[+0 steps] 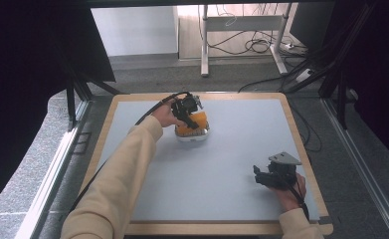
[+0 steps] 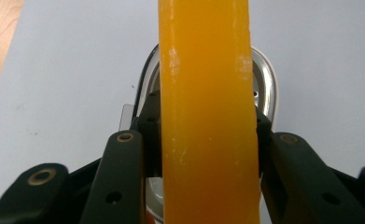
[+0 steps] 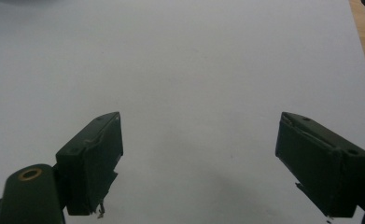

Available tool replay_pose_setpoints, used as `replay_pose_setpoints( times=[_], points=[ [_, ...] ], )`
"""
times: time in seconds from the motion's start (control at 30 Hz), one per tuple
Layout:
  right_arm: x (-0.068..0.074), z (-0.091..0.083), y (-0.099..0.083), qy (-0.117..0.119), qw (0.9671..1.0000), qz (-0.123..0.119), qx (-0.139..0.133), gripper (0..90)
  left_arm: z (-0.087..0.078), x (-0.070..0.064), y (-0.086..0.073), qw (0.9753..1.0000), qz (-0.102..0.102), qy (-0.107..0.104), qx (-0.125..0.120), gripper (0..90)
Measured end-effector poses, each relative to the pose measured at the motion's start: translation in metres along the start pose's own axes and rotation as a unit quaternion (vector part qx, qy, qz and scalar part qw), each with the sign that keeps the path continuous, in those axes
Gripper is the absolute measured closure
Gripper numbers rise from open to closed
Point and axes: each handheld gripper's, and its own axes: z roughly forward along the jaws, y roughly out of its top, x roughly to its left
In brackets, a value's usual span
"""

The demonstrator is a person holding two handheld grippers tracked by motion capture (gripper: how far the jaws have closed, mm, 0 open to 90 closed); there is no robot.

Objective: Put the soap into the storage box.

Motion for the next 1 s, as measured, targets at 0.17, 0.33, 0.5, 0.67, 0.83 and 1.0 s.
replay_pose_setpoints(
  times=[0.17, 0.33, 0.5, 0.67, 0.83, 1.0],
  points=[
    [-0.001, 0.000, 0.000, -0.001, 1.0000, 0.004, -0.001, 15.3, 0.007, 0.000, 0.002, 0.9999, 0.009, -0.007, 0.003, 62.1],
    [-0.002, 0.000, -0.001, -0.002, 1.0000, 0.002, 0.000, 15.3, 0.013, 0.002, 0.000, 0.9998, 0.008, -0.011, 0.014, 62.1],
    [-0.002, 0.000, -0.001, -0.002, 1.0000, 0.003, 0.001, 15.3, 0.011, 0.004, 0.000, 1.0000, -0.003, -0.005, 0.006, 61.0],
    [-0.001, 0.000, -0.001, -0.002, 1.0000, 0.003, 0.001, 15.3, 0.004, 0.003, 0.002, 0.9996, 0.000, 0.026, -0.006, 38.1],
    [0.000, 0.000, -0.001, -0.002, 1.0000, -0.001, 0.001, 15.3, -0.004, 0.003, 0.002, 0.9978, -0.007, 0.066, -0.012, 26.3],
    [-0.001, 0.000, -0.001, -0.002, 1.0000, -0.001, 0.002, 15.3, -0.015, 0.002, 0.004, 0.9962, -0.011, 0.078, -0.036, 25.8]
  ],
)
